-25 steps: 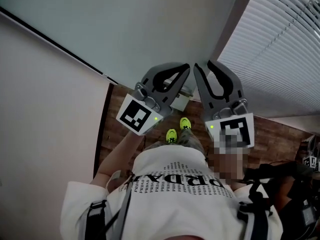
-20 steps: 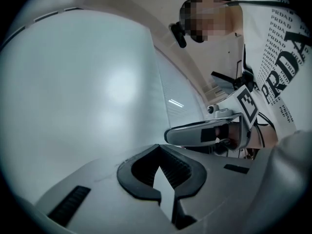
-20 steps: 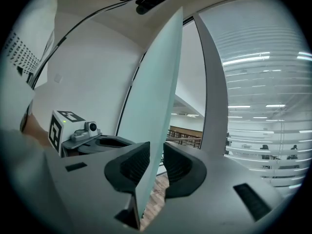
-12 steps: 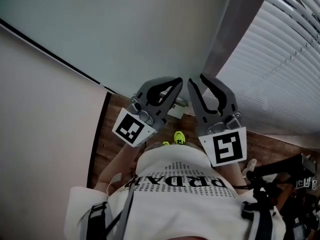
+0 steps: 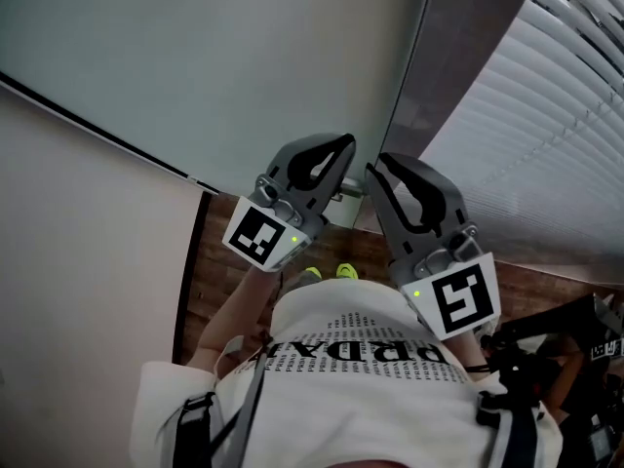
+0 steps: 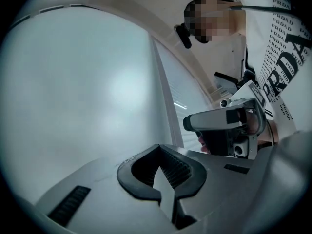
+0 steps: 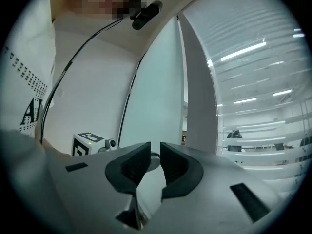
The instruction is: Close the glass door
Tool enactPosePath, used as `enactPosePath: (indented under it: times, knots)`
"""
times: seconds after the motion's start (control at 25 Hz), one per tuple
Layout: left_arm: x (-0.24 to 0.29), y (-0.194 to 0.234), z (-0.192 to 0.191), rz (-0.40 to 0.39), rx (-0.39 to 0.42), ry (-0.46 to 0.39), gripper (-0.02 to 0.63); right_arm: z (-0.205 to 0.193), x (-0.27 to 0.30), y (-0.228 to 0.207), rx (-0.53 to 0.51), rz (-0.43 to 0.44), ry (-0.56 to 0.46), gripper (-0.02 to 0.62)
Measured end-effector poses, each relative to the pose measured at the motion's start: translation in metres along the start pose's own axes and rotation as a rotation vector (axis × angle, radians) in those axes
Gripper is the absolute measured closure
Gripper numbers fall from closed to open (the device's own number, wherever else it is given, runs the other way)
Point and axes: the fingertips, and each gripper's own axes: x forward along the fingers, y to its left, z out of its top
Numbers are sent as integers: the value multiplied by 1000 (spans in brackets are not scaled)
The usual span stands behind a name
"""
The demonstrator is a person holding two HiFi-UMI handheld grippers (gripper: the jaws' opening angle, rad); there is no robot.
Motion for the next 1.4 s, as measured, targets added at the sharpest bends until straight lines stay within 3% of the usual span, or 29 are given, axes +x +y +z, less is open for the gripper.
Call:
enactPosePath:
  times: [0.24,0.48,1.4]
  knots:
    - [11,14,3,14,53,-16,606,0,11,14,46,79,-13,543]
    - [13,18,3,24,53,-10,606,-6,17,16,23,79,9,597]
    - [9,15,9,-6,40,-19,606,-12,28,21,19,95,52,597]
